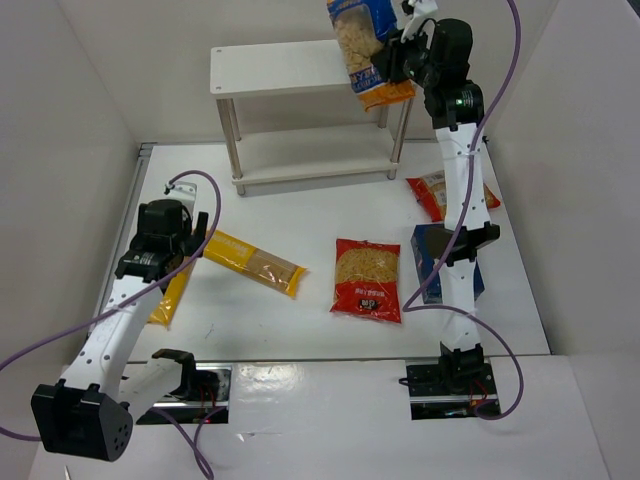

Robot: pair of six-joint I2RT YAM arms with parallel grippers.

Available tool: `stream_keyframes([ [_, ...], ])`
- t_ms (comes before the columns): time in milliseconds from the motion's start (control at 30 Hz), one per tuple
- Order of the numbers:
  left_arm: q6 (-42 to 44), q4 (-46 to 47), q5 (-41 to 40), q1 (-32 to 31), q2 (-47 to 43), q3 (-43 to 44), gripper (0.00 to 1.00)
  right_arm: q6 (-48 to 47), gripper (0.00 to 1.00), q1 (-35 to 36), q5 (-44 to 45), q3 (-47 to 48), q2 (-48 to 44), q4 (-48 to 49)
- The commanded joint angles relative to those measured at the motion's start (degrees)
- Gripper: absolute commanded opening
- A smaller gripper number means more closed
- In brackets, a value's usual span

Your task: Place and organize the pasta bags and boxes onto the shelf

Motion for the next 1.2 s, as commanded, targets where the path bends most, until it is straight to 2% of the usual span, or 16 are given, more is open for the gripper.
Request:
stream_keyframes([
  [0, 0.98, 1.42, 0.98, 0.35, 0.46, -0.66, 0.99, 0.80, 0.00, 0.05, -5.11, 1.28, -1.14, 4.18],
  [300, 0.98, 1.42, 0.98, 0.35, 0.46, -0.66, 0.99, 5.45, 0.00, -1.09, -12.49, 1.28, -4.13, 6.72],
  [1167, 3.08, -0.16, 6.43, 1.41, 2.04, -0.66, 0.99, 19.52, 0.00, -5.58, -19.88, 1.28, -1.67, 23.68],
])
